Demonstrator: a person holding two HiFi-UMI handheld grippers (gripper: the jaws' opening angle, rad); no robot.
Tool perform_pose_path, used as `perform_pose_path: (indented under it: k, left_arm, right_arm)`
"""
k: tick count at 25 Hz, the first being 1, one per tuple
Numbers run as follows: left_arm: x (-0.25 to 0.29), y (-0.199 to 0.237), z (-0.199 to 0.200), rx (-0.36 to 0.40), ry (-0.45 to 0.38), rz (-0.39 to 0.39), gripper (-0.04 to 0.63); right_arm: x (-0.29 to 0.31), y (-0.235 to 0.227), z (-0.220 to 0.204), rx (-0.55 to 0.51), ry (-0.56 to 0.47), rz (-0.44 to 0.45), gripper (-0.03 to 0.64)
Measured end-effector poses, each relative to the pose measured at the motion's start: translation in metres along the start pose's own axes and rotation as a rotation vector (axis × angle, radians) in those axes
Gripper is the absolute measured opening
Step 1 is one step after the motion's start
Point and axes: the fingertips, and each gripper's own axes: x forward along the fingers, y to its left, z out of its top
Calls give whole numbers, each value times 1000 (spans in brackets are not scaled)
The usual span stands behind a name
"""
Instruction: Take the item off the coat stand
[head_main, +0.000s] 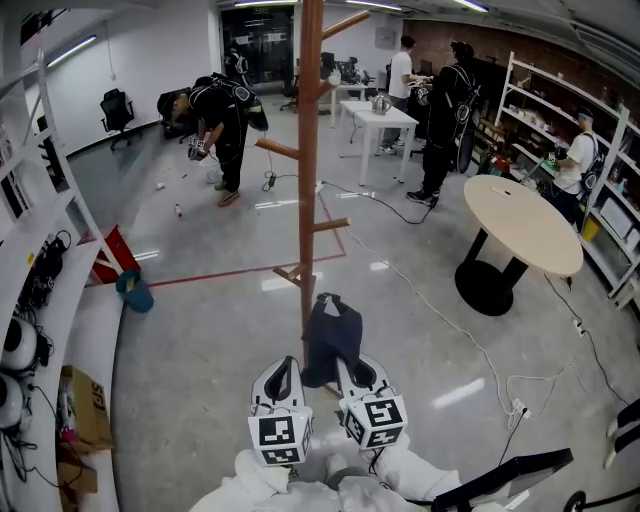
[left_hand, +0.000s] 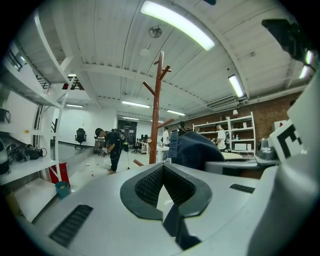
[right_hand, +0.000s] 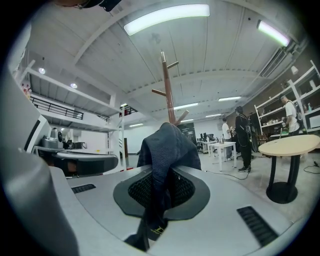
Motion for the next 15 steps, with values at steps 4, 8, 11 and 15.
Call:
perform_pose_path:
  k: [4,8,11,15]
  left_arm:
    - [-19,9,0,-2,1,-13,0]
    - [-32,11,-4,-8,-1,-17,0]
    - [-39,7,-7,-19,-2,-21,0]
    - [-48,-3,-8,-30,-5,-32,0]
  right_arm:
    - [-10,14,2,1,-4,-33,38]
    - [-25,22,-2,-3,3,-49,38]
    - [-37,24,-5,-7,9,-58,38]
    - [-50,22,-4,-8,12,-69,38]
